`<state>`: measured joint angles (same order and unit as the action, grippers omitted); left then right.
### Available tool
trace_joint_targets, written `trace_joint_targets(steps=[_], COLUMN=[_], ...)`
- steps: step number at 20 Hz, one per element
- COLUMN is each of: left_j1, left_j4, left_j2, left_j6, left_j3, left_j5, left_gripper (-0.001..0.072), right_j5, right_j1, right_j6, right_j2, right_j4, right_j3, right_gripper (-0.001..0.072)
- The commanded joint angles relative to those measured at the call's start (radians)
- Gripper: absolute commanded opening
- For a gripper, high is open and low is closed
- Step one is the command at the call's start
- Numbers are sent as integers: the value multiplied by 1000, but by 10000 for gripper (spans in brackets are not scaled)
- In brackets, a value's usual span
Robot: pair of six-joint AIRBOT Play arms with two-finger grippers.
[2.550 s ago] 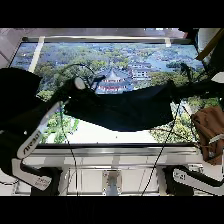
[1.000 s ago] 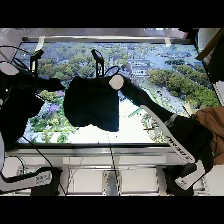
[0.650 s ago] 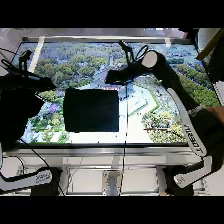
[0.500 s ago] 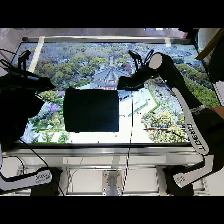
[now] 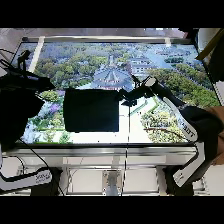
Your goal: Fold the clothes and pants, and hang the long-sleeved shirts on hangers.
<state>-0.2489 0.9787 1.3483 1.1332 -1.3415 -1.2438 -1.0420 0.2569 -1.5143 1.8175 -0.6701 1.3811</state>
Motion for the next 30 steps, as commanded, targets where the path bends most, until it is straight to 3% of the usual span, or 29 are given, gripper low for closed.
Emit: trace_joint_targets(steps=[1, 6, 7, 10, 13, 17, 30], left_j1=[-1, -1, 0, 0, 0, -2, 0], left_j4=[0, -23, -23, -23, -23, -22, -35], left_j2=[-1, -1, -1, -1, -1, -1, -1], left_j6=[0, 4, 4, 4, 4, 3, 25], left_j3=[0, 1, 1, 1, 1, 0, 0], left_j5=[0, -23, -28, -37, -48, -63, -58], left_gripper=[32, 32, 32, 32, 32, 32, 32], right_j5=[31, 8, 9, 37, 25, -92, -625], right_j1=[27, 132, 150, 160, 88, -114, -1147], right_j6=[42, 72, 87, 92, 92, 62, 68], right_j2=[53, 57, 57, 57, 44, -35, -401], right_j4=[109, 145, 151, 141, 84, -57, -387], right_j3=[-18, -10, -6, 33, 118, 210, 218], right_gripper=[623, 605, 520, 46, 38, 37, 37])
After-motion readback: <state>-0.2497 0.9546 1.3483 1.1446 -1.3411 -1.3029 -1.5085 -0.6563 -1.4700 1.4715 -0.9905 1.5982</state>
